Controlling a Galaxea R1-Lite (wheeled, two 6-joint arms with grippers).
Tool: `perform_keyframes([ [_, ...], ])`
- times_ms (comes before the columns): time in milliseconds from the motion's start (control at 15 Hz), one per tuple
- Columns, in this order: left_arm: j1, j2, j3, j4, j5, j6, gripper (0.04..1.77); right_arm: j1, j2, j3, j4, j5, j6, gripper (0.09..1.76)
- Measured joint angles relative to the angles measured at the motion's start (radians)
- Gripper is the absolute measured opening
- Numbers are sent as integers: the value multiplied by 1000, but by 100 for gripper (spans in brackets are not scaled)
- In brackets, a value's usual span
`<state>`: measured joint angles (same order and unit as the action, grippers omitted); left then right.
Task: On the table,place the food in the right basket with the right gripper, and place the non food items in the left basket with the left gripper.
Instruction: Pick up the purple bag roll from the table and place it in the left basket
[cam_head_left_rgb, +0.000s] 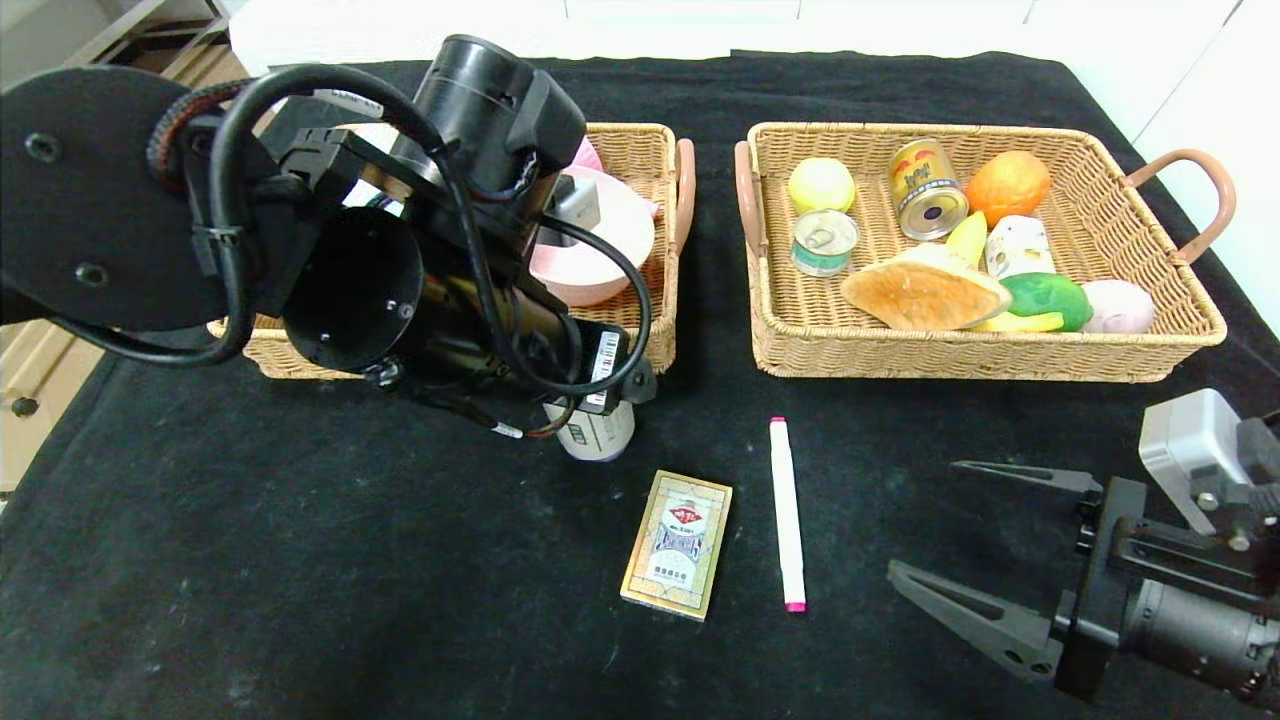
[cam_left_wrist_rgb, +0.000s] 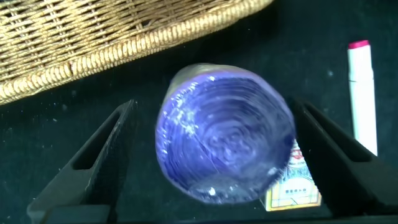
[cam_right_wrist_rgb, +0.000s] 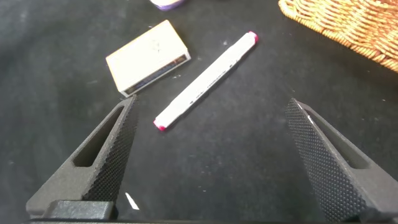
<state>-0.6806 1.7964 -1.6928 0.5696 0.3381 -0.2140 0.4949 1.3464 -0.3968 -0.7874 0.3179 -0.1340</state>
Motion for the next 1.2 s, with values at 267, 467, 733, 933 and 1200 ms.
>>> perform_keyframes([
  [267, 4, 13, -4, -2, -1, 3, 171, -4, 7, 3, -23, 0, 0, 171],
  [467, 4, 21, -4, 0, -1, 3, 157, -4, 8, 4, -23, 0, 0, 171],
  [733, 3, 31, -3, 1, 0, 2, 107, -5, 8, 4, -23, 0, 0, 171],
  [933, 1, 34, -1, 0, 0, 3, 102, -6, 8, 4, -23, 0, 0, 171],
  [1200, -1, 35, 3, 0, 0, 1, 101, -6, 8, 5, -23, 0, 0, 171],
])
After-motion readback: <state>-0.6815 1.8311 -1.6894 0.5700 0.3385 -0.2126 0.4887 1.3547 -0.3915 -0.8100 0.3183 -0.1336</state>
